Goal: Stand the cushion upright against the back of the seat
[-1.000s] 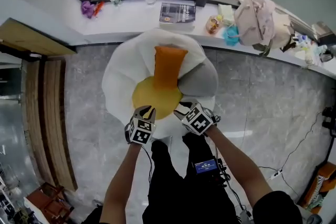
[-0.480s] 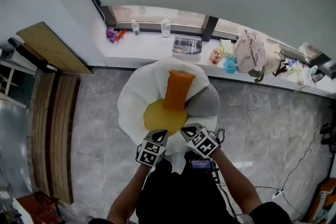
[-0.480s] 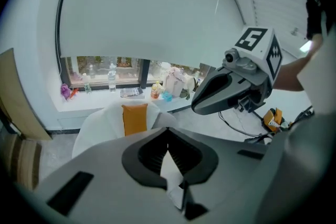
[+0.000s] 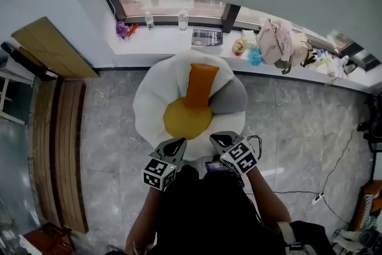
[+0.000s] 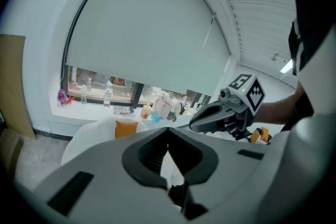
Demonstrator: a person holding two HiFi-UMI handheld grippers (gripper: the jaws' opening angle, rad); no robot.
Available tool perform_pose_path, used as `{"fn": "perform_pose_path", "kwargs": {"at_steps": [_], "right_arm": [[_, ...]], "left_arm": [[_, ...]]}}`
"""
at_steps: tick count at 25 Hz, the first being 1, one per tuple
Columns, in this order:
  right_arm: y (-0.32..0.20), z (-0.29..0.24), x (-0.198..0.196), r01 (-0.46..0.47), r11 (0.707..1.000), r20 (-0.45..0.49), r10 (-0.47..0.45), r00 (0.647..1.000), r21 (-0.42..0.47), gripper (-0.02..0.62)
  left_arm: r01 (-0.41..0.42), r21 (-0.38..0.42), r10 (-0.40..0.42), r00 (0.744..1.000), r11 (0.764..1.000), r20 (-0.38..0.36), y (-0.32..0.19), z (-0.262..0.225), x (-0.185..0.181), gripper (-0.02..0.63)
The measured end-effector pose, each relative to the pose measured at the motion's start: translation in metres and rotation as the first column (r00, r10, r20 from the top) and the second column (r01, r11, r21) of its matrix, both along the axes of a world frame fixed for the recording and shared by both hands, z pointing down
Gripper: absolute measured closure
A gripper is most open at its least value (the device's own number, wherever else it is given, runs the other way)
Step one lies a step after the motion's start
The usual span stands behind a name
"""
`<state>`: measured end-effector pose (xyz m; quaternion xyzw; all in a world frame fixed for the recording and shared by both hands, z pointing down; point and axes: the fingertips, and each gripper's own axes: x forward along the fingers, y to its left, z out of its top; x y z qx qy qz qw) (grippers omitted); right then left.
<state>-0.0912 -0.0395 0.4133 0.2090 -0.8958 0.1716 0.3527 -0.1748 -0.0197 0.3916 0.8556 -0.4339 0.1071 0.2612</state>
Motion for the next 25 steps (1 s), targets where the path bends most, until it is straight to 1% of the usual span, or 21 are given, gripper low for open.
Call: {"fn": "perform_pose_path", "kwargs": {"at_steps": [4, 6, 9, 12, 13, 16, 18, 21, 25], "right_arm": [[0.022, -0.024, -0.007, -0.027, 1.0, 0.082, 0.028, 0.996, -0.012, 0.578], [0.025, -0.037, -0.01, -0.03, 0.999, 0.151, 0.033, 0.988, -0.019, 0.578], [0.032, -0.064, -0.006, -0.043, 0.999, 0.28, 0.049, 0.959, -0.027, 0.578], [0.033, -0.095, 0.009, -0.051, 0.999, 0.375, 0.046, 0.926, 0.003, 0.578], [0.033, -0.106, 0.015, -0.053, 0.998, 0.392, 0.039, 0.919, 0.026, 0.578], [0.047, -0.129, 0.039, -0.053, 0.995, 0.421, 0.012, 0.907, 0.087, 0.578], [0.064, -0.141, 0.06, -0.054, 0.994, 0.452, 0.007, 0.892, 0.09, 0.578], [0.082, -0.151, 0.097, -0.067, 0.995, 0.499, 0.02, 0.866, 0.077, 0.578], [0.11, -0.149, 0.142, -0.062, 0.996, 0.51, 0.021, 0.86, 0.065, 0.578]], "left_arm": [[0.005, 0.019, -0.005, 0.999, 1.0, -0.045, 0.019, -0.021, -0.019, 0.593], [0.027, 0.027, -0.024, 0.996, 0.999, -0.087, 0.019, -0.035, -0.024, 0.593], [0.037, 0.069, -0.027, 0.99, 0.997, -0.139, 0.023, -0.062, -0.018, 0.592], [0.04, 0.11, -0.02, 0.984, 0.993, -0.175, 0.028, -0.086, 0.001, 0.592], [0.047, 0.127, -0.024, 0.984, 0.991, -0.176, 0.029, -0.092, 0.008, 0.593], [0.06, 0.185, -0.033, 0.989, 0.981, -0.147, 0.044, -0.104, 0.036, 0.592], [0.048, 0.187, -0.019, 0.988, 0.981, -0.154, 0.058, -0.108, 0.06, 0.594], [0.03, 0.169, -0.001, 0.985, 0.985, -0.17, 0.072, -0.109, 0.098, 0.594], [0.031, 0.155, -0.004, 0.985, 0.987, -0.171, 0.094, -0.113, 0.141, 0.592]]}}
